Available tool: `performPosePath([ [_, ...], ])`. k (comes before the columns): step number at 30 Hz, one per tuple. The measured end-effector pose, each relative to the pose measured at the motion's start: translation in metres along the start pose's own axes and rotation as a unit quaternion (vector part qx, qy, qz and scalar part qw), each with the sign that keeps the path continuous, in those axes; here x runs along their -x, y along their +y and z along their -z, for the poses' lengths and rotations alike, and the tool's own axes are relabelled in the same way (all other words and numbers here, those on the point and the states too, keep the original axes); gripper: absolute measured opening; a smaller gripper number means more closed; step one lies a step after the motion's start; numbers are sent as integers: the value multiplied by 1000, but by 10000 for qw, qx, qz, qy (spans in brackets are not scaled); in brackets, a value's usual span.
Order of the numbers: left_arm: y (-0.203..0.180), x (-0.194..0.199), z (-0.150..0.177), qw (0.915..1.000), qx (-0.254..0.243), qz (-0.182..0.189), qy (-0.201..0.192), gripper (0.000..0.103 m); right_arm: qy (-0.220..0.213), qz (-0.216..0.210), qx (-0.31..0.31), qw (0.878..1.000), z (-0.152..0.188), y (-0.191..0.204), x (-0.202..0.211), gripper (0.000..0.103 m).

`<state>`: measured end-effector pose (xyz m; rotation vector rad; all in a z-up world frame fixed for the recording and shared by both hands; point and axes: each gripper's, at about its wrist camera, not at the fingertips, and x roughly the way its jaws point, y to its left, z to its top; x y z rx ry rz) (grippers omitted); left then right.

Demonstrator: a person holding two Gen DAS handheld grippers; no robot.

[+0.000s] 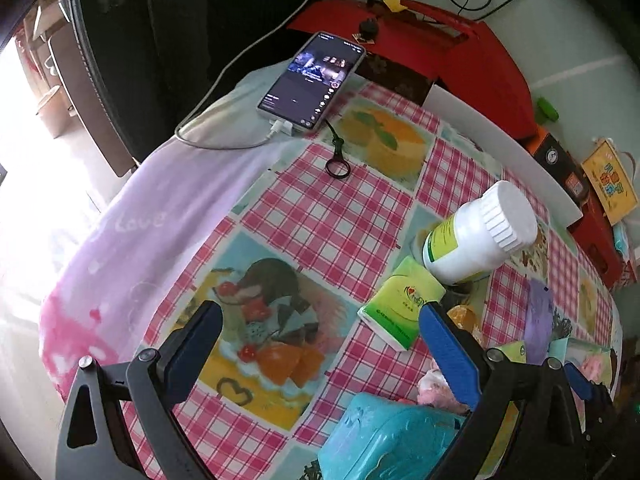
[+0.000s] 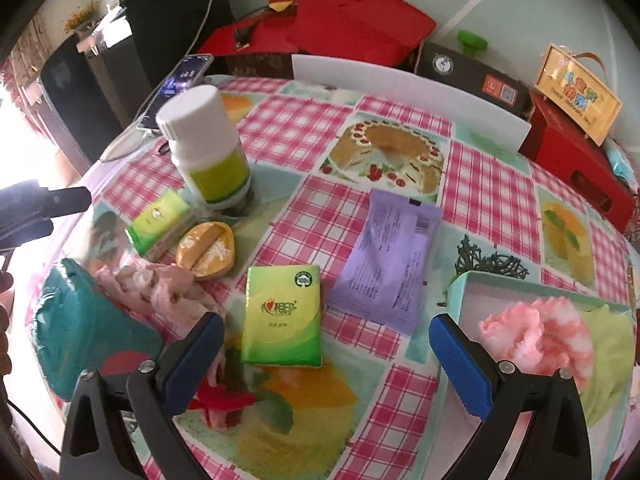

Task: Organize soft objects
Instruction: 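Move both tools back over the items on the tablecloth, then grasp the large green tissue pack with the left tool while the right tool grasps a small green tissue pack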

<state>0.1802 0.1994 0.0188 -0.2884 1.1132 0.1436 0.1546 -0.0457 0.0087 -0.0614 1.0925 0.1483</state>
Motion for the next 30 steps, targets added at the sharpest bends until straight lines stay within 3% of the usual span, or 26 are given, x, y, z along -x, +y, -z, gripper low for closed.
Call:
performPosePath([
  [8, -9, -13, -11, 9984, -518, -32, 245, 98, 76, -13, -12, 10000, -2, -7, -7, 92],
  [16, -20, -28, -13, 9950, -802, 231, 544, 98, 208, -80, 28, 9997, 1, -8, -16, 89],
  [24, -43, -43, -11, 9885, -1199, 332, 864, 99, 219, -119, 180, 9995, 1, -2, -15, 89],
  [30, -67, -59, -13, 9776, -1712, 311, 1185, 98, 238, -155, 335, 9990, 3, 7, -15, 88],
])
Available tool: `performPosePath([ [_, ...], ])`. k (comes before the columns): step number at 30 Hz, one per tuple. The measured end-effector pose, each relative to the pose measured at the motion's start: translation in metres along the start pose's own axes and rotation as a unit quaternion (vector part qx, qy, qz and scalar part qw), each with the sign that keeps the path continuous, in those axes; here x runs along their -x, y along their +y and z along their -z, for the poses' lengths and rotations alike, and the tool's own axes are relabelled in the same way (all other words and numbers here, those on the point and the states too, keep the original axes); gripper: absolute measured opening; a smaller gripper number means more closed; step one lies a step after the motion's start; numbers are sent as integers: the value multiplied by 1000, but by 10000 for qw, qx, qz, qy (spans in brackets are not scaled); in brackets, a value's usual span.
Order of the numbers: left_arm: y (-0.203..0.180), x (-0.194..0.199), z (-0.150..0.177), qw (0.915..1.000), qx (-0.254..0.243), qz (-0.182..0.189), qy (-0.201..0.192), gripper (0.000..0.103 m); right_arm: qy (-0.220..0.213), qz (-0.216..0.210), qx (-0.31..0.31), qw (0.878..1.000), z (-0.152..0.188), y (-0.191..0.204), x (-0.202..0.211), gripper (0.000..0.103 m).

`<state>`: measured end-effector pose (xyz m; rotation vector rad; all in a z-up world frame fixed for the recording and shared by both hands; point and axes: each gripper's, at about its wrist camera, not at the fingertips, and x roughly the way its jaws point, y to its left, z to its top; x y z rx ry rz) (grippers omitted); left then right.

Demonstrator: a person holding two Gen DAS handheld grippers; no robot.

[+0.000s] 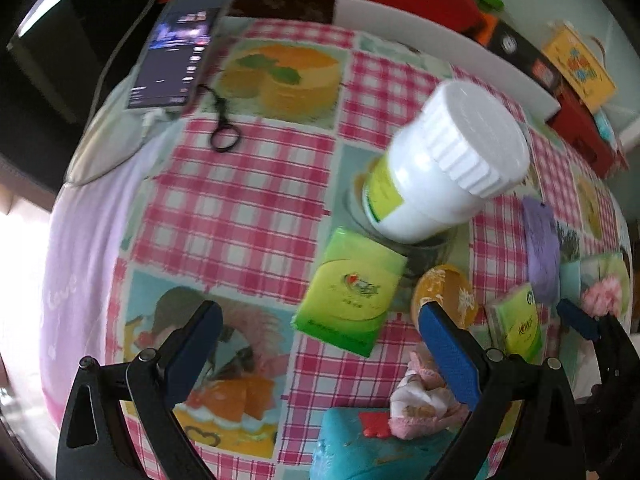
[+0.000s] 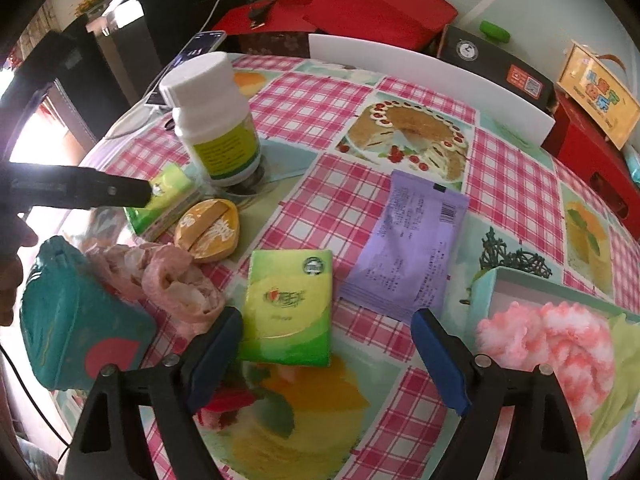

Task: Organize soft objects
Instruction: 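Grasp the large green tissue pack with the left tool while the right tool grasps a small green tissue pack, then lift the tissue pack with the left tool while the right tool carries its pack toward the tray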

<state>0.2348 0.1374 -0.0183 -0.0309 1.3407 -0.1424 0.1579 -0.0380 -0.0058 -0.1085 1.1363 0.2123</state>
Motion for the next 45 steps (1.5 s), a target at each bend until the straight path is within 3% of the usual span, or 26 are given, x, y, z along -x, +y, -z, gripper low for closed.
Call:
performPosePath([
  [7, -20, -16, -16, 9982, -467, -203, 303, 96, 40, -76, 132, 9999, 2, 5, -2, 77],
  [12, -32, -22, -28, 9959, -714, -370, 418, 86, 81, -171, 179, 9997, 3, 5, -3, 68],
  [16, -33, -28, -37, 9952, -759, -338, 523, 71, 111, -199, 155, 9996, 3, 2, -5, 57],
  [18, -34, -30, -40, 9951, -769, -294, 543, 70, 112, -213, 72, 9997, 3, -3, -4, 53],
  [29, -47, -53, -47, 9937, -897, -243, 635, 52, 173, -240, 13, 9996, 4, -7, -11, 52],
  [34, -52, -54, -45, 9940, -889, -221, 599, 52, 148, -248, 17, 9996, 5, -7, -12, 52],
  [45, -25, -32, -24, 9969, -681, -129, 381, 51, 125, -306, -42, 9994, 6, -10, -9, 50],
])
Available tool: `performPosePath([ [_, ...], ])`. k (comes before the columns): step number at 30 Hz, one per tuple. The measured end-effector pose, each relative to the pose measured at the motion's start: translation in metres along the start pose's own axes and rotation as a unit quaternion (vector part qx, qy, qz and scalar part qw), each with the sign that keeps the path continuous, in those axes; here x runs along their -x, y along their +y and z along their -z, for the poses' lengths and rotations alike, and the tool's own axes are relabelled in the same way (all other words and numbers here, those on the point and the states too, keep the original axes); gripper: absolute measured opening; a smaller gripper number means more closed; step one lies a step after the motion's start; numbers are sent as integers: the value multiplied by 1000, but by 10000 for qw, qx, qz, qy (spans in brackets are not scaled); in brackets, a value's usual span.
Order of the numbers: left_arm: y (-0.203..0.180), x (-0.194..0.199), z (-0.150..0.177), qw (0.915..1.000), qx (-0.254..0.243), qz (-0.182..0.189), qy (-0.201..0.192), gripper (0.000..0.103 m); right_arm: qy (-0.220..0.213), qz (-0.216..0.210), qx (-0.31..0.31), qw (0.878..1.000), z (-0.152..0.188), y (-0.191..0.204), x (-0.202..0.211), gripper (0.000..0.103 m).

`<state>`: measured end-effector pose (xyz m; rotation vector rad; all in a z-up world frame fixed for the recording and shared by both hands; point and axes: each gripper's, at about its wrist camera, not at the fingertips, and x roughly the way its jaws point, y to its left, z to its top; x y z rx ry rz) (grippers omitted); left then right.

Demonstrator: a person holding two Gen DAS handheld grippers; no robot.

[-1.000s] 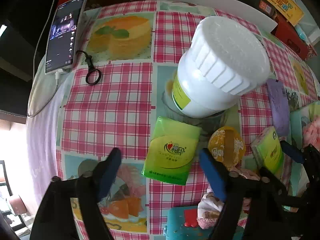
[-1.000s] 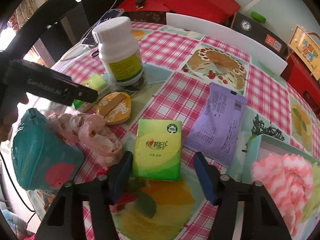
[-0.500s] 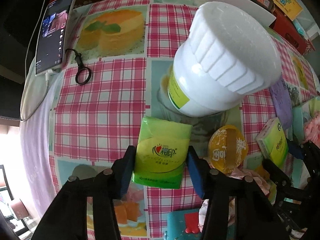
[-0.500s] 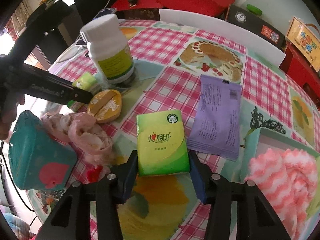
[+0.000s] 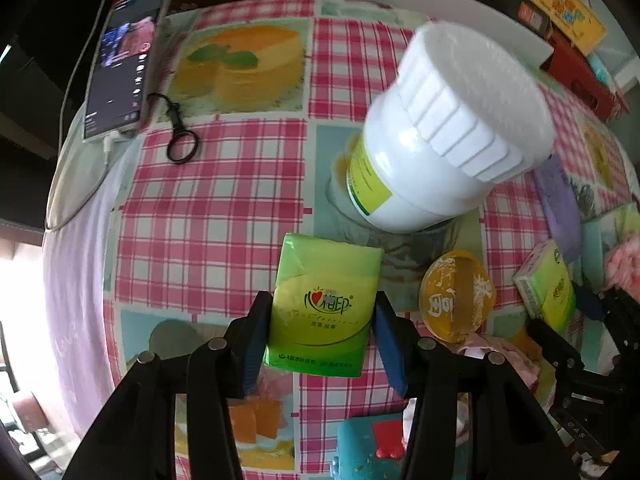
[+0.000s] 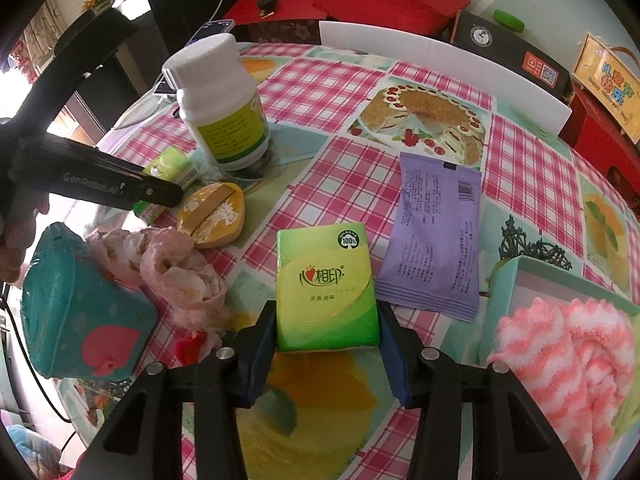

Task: Organize soft objects
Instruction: 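Lift the tissue pack with the left tool while the right tool carries its pack toward the tray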

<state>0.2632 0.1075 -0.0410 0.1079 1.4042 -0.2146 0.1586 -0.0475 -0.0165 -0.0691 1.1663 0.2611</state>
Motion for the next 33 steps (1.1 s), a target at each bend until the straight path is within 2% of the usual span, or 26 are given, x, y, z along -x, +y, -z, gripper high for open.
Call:
performPosePath([
  [13, 27, 45, 29, 9963, 482, 74, -705, 51, -95, -49, -51, 9999, 1, -4, 7, 50],
  [18, 30, 74, 42, 9919, 644, -2, -1095, 51, -340, -42, -69, 9994, -2, -5, 24, 50],
  [22, 27, 105, 51, 9850, 770, -17, -1543, 51, -565, -15, -88, 9984, -5, -6, 41, 50],
  [27, 17, 148, 63, 9730, 943, 173, -2100, 51, -965, 68, -159, 9952, -8, -8, 72, 50],
  [33, -19, 177, 65, 9615, 800, 439, -2592, 51, -1409, 205, -261, 9895, -8, -18, 111, 50],
])
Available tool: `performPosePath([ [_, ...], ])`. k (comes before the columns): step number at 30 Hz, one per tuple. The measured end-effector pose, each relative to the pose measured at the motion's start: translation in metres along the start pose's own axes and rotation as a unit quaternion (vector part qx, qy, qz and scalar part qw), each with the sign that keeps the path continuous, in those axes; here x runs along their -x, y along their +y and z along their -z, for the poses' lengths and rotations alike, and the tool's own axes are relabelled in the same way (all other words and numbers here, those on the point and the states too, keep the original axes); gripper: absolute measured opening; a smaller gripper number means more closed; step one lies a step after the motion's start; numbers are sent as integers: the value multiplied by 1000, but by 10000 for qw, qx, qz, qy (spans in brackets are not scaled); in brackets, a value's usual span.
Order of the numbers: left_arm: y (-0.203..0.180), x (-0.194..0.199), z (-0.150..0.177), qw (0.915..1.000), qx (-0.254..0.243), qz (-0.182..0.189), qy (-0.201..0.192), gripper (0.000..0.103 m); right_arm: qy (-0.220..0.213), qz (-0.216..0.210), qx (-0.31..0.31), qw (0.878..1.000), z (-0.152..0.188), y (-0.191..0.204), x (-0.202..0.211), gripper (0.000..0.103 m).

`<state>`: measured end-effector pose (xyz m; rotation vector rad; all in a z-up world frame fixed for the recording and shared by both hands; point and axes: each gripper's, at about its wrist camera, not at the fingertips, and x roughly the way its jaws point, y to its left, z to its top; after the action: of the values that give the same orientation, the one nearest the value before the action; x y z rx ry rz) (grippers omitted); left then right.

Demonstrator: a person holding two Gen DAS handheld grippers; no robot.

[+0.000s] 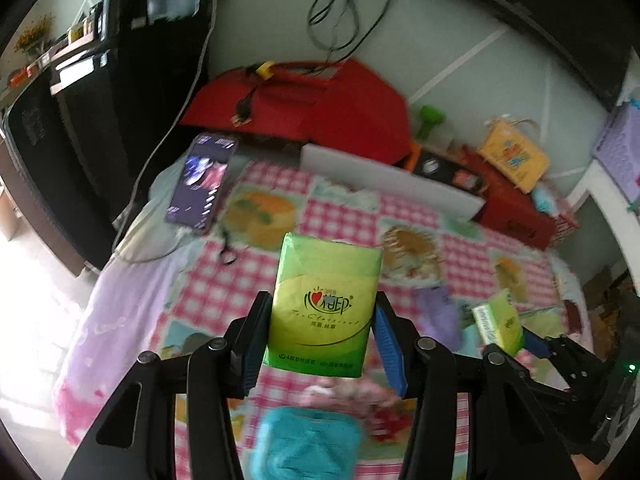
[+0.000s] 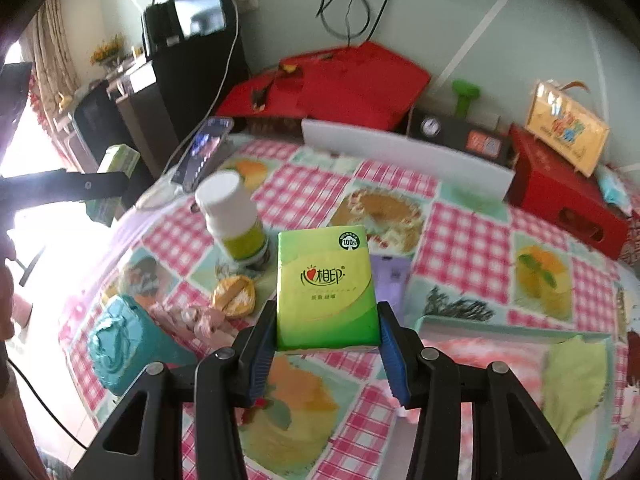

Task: Organize soft objects
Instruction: 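Lift the tissue pack with the left tool while the right tool carries its pack toward the tray, then lower the tissue pack into the tray and open the left tool while the right tool releases its pack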

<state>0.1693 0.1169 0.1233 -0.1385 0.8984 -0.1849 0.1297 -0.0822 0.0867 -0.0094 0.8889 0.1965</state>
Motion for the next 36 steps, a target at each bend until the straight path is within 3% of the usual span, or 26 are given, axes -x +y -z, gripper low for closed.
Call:
performPosePath([
  [5, -37, 6, -2, 9995, -251, 185, -99, 51, -233, 179, -187, 9994, -4, -18, 23, 50],
  [13, -93, -15, 11, 9964, -614, 573, 139, 51, -325, 614, -732, 9949, 3, -68, 42, 50],
  [26, -166, -45, 40, 9865, -1110, 1071, 550, 51, -387, 1464, -1931, 9694, 35, -167, 77, 50],
  [32, -204, -61, 57, 9793, -1368, 1280, 765, 51, -375, 1857, -2311, 9543, 53, -200, 93, 50],
  [36, -236, -64, 73, 9698, -1718, 1489, 884, 51, -409, 2048, -2543, 9443, 67, -221, 107, 50],
])
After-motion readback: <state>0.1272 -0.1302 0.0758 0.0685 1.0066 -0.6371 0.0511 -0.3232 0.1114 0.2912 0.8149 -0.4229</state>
